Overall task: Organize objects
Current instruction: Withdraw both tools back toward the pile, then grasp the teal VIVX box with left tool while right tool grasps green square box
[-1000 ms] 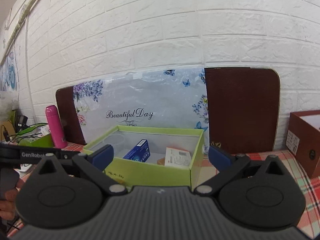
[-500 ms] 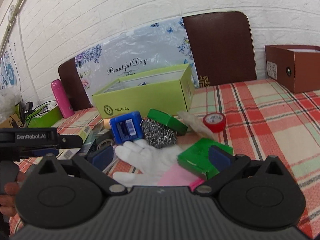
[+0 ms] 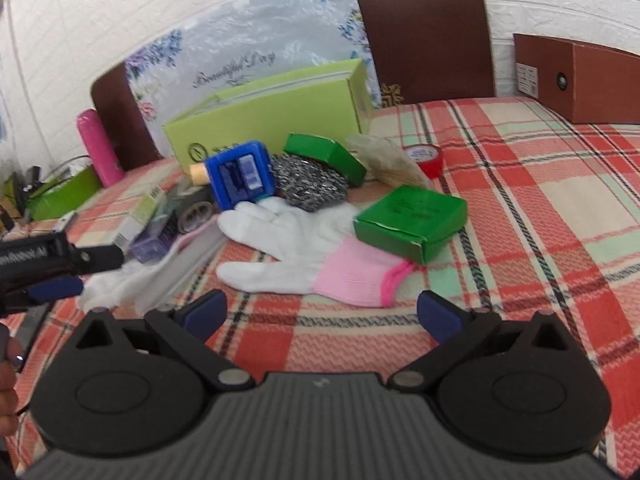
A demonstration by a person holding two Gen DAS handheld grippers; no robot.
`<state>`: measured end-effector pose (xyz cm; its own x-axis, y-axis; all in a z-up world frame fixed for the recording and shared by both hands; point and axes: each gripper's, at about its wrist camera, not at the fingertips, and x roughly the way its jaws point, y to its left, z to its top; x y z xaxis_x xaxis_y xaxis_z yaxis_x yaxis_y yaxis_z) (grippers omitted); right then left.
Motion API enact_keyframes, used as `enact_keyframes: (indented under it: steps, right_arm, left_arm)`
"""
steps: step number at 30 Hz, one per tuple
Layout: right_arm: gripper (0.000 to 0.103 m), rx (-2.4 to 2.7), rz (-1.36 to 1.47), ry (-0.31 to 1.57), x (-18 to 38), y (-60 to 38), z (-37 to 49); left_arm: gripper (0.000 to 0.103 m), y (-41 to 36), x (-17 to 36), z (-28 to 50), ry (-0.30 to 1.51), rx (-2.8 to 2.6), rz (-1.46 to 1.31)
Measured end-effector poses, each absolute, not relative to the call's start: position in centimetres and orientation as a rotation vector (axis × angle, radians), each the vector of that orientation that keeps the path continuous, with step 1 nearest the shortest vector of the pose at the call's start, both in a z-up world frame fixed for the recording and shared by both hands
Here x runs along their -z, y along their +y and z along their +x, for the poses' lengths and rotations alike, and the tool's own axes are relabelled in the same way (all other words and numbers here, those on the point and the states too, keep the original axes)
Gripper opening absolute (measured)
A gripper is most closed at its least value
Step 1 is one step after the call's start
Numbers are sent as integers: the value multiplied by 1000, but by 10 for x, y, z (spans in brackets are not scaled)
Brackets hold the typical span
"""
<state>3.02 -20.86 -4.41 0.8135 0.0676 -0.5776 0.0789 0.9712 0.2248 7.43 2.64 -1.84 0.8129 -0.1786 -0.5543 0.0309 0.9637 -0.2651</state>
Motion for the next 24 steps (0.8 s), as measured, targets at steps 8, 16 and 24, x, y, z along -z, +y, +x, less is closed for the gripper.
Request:
enact_keyframes:
  steps: [8, 16, 24]
  right_arm:
    - [103, -5, 239, 595, 42, -215, 23]
    - [103, 51, 184, 580, 41, -222, 33]
    - [103, 85, 105, 572, 44, -245, 70]
  left_arm:
    - [74, 17, 31, 114, 641, 124, -250]
    - [52, 16, 32, 153, 631, 93, -230]
    - [43, 22, 32, 138, 669, 176, -192]
